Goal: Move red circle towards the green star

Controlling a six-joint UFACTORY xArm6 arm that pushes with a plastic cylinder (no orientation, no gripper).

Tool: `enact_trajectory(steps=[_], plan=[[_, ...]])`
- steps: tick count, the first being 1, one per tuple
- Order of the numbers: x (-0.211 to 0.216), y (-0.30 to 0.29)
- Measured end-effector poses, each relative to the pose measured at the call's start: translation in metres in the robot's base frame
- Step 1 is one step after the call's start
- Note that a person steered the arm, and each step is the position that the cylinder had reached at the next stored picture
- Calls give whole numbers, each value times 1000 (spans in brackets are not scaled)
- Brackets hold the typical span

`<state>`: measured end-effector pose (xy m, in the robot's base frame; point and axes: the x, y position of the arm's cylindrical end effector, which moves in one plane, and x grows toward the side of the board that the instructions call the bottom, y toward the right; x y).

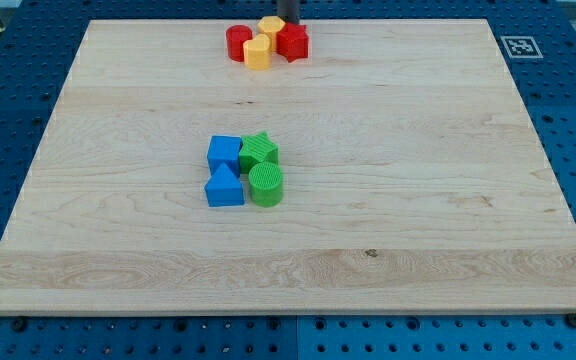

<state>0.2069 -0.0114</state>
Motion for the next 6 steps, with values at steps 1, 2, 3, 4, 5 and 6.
enact_trajectory(steps=[1,2,3,4,5,6], plan=[[1,-24],[1,-51],[-4,-83],[-8,-120],[12,-116],[47,-70]])
